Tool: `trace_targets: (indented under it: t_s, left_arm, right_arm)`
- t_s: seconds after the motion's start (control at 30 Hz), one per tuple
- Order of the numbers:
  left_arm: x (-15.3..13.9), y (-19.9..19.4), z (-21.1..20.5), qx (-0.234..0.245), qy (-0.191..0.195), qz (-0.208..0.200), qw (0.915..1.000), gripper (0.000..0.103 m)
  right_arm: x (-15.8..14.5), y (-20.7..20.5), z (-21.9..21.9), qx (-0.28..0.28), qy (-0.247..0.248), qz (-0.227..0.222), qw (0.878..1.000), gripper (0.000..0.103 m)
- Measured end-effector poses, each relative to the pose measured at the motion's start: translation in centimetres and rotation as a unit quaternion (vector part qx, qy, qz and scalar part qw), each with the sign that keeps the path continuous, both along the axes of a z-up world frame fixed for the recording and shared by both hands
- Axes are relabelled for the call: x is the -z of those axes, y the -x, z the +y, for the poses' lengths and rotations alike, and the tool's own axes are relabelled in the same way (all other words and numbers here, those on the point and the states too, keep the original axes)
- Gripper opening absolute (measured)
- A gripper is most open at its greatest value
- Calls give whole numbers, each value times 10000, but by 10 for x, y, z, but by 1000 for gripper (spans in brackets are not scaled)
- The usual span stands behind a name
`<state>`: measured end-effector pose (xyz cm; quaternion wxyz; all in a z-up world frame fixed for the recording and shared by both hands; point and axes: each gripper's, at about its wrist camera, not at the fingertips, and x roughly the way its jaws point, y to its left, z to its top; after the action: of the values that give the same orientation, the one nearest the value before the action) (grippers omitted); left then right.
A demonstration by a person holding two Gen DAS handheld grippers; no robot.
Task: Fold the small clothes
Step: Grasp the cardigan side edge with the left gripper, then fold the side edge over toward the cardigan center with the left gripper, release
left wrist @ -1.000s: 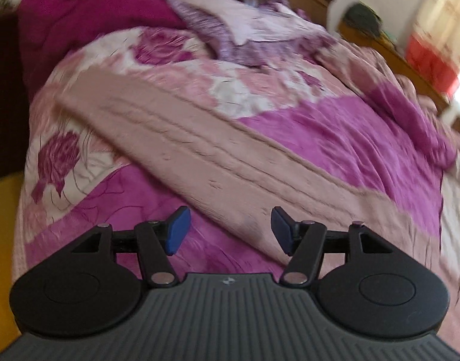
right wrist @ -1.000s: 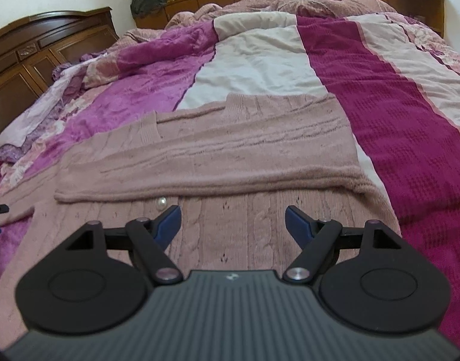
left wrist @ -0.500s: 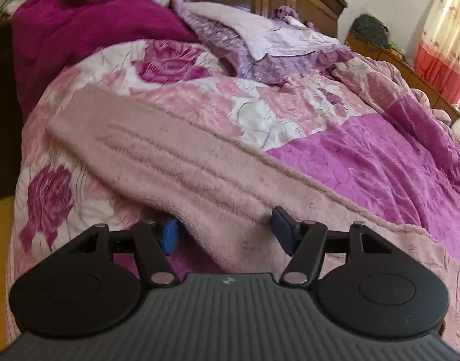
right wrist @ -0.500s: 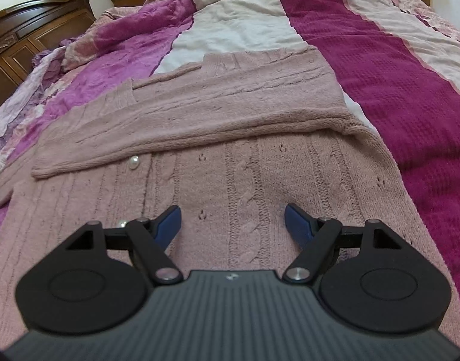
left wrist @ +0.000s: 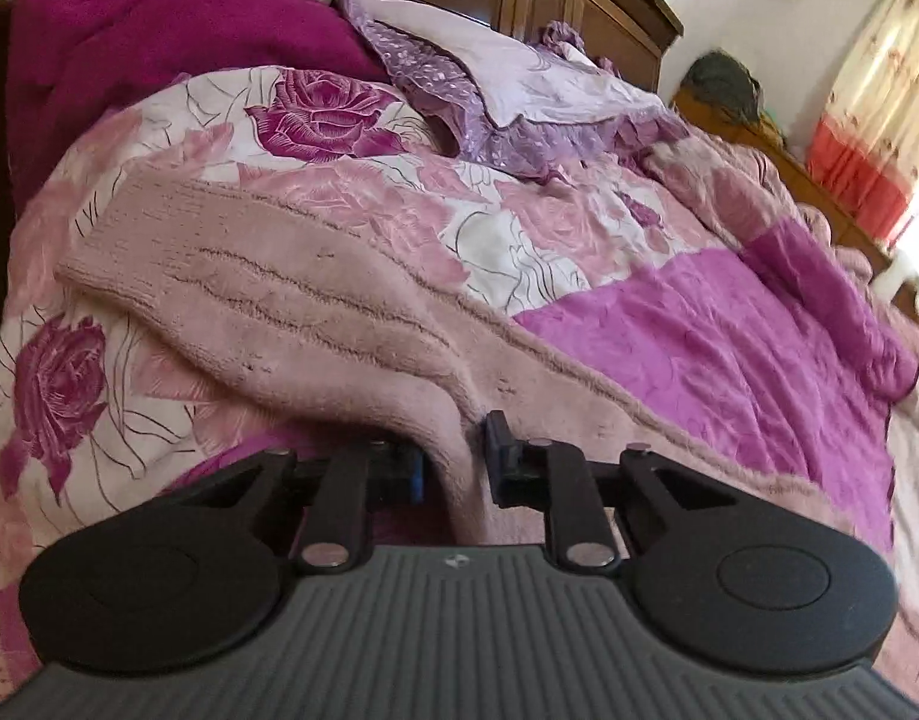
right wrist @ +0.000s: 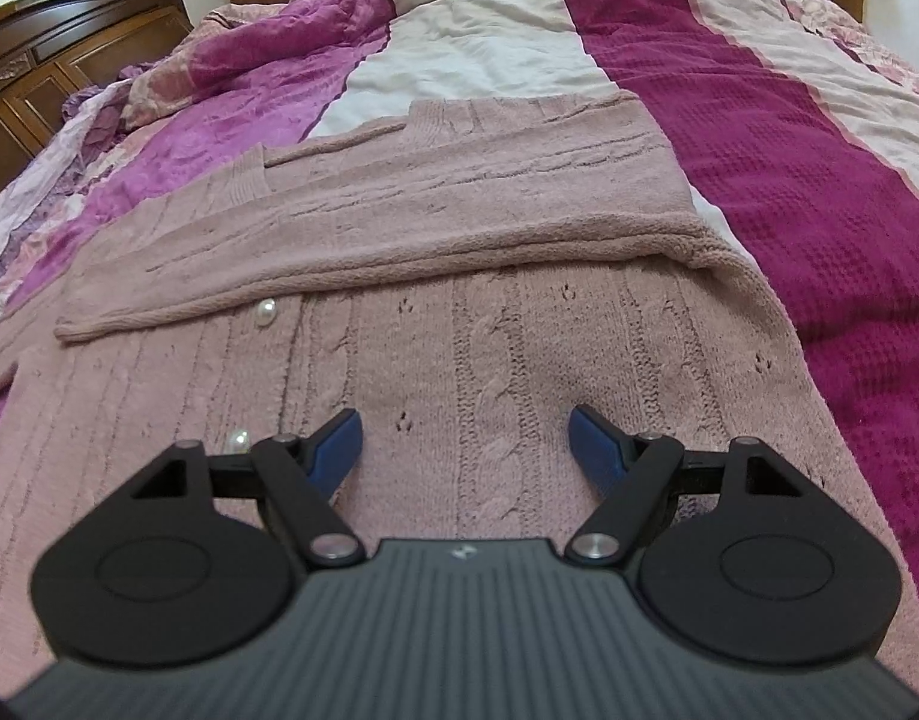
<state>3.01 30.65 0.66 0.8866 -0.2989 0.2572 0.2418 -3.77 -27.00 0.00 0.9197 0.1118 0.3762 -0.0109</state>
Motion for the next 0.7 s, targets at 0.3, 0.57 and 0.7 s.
trace_targets:
  t_s: [0.3,0.57,0.7]
  left_arm:
    - [-41,12,-10,392,-116,-792,9960,9]
    - [-111,18,-58,1107,-405,-1735,9777,9]
    - [-140,17,-98,1581,-595,-1950,9662,9]
  right_arm:
    - [0,1,-4,46,-157,-75,9998,77]
    - [-11,10,-9,161,-271,-305,9990,78]
    - [-16,11,-10,170,-228,-342,9990,78]
